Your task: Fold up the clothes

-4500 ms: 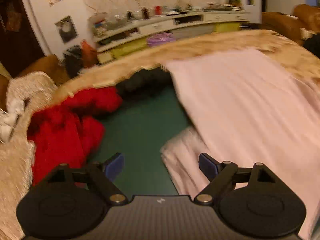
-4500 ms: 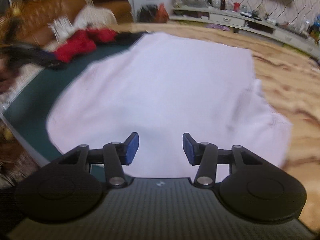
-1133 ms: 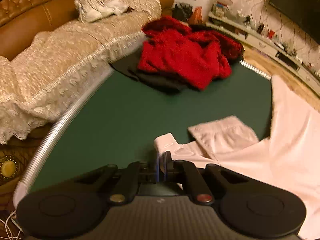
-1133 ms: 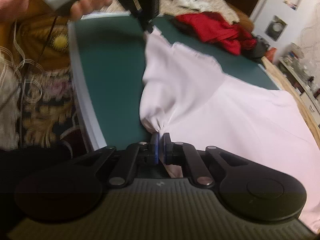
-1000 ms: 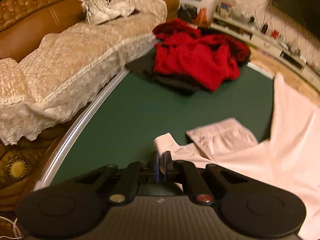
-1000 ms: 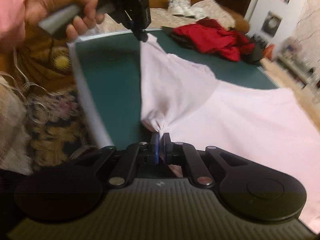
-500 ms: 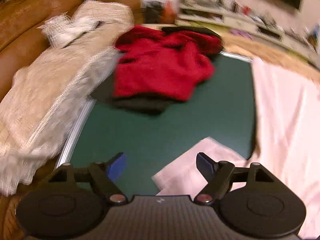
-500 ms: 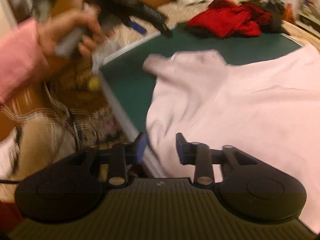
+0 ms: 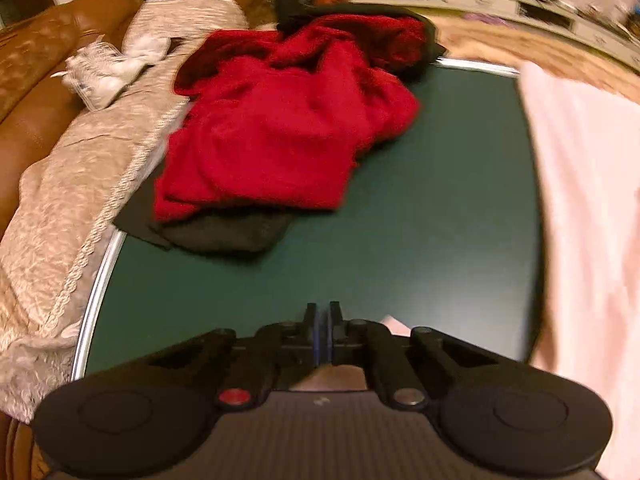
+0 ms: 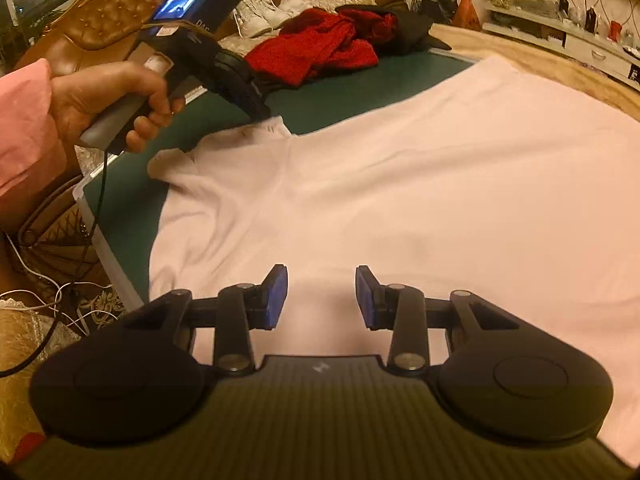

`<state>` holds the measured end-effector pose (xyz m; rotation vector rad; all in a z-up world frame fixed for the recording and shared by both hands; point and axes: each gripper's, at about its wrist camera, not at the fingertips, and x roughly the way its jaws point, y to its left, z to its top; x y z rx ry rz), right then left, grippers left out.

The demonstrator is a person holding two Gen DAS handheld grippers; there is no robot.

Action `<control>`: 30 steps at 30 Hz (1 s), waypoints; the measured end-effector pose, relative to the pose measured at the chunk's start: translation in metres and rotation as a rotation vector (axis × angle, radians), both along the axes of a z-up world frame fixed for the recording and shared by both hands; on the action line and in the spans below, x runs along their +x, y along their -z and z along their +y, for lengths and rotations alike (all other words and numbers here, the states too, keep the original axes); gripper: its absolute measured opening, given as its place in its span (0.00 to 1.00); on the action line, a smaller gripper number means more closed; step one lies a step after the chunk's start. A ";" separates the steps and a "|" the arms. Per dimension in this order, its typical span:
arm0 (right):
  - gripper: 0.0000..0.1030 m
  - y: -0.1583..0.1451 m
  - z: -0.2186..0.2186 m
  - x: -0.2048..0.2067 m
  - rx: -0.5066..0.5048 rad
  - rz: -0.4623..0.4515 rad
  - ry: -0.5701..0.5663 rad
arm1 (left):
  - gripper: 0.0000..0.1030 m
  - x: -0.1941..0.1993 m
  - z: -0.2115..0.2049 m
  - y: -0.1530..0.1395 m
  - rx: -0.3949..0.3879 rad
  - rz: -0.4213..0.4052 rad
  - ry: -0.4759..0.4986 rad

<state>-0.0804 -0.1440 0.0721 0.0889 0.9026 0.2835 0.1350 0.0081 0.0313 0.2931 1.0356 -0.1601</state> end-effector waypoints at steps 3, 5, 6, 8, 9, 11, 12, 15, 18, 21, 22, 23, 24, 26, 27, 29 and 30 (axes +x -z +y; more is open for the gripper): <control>0.42 0.008 0.005 -0.005 0.004 0.019 0.004 | 0.04 0.008 0.001 -0.002 0.014 -0.020 -0.024; 0.42 0.010 0.008 -0.008 -0.003 0.024 0.002 | 0.04 0.013 0.003 -0.004 -0.018 -0.009 -0.029; 0.42 0.010 0.009 -0.009 -0.005 0.023 0.000 | 0.05 0.013 0.005 -0.007 -0.055 0.015 -0.018; 0.42 0.010 0.010 -0.012 -0.011 0.019 -0.002 | 0.31 0.012 0.009 -0.012 -0.083 0.058 -0.009; 0.42 0.010 0.009 -0.012 -0.009 0.017 -0.001 | 0.46 0.010 0.010 -0.015 -0.080 0.068 -0.003; 0.42 0.010 0.007 -0.013 0.003 0.016 0.003 | 0.74 0.003 0.007 -0.019 -0.057 0.065 0.034; 0.42 0.011 0.006 -0.014 0.011 0.017 0.005 | 0.74 0.000 0.003 -0.021 -0.044 0.063 0.053; 0.42 0.014 0.003 -0.014 0.028 0.021 0.019 | 0.72 -0.007 -0.006 -0.021 -0.045 0.072 0.077; 0.42 0.018 0.002 -0.015 0.044 0.034 0.032 | 0.39 -0.008 -0.016 -0.014 -0.014 0.076 0.072; 0.42 0.019 0.002 -0.017 0.046 0.036 0.037 | 0.36 -0.007 -0.015 -0.009 -0.058 0.097 0.034; 0.42 0.018 0.002 -0.018 0.043 0.036 0.037 | 0.36 -0.006 -0.013 -0.009 -0.080 0.101 0.016; 0.42 0.019 0.001 -0.018 0.042 0.037 0.037 | 0.37 -0.006 -0.010 -0.009 -0.101 0.111 -0.002; 0.42 0.020 0.000 -0.018 0.044 0.040 0.039 | 0.39 -0.005 -0.008 -0.009 -0.115 0.119 -0.017; 0.42 0.023 -0.002 -0.019 0.053 0.049 0.042 | 0.53 -0.006 -0.005 -0.010 -0.135 0.131 -0.031; 0.42 0.023 -0.003 -0.019 0.059 0.049 0.043 | 0.55 -0.007 -0.004 -0.011 -0.151 0.134 -0.030; 0.42 0.024 -0.004 -0.020 0.072 0.044 0.045 | 0.56 -0.010 -0.003 -0.013 -0.162 0.127 -0.030; 0.42 0.024 -0.005 -0.021 0.076 0.042 0.046 | 0.56 -0.011 -0.004 -0.014 -0.163 0.121 -0.028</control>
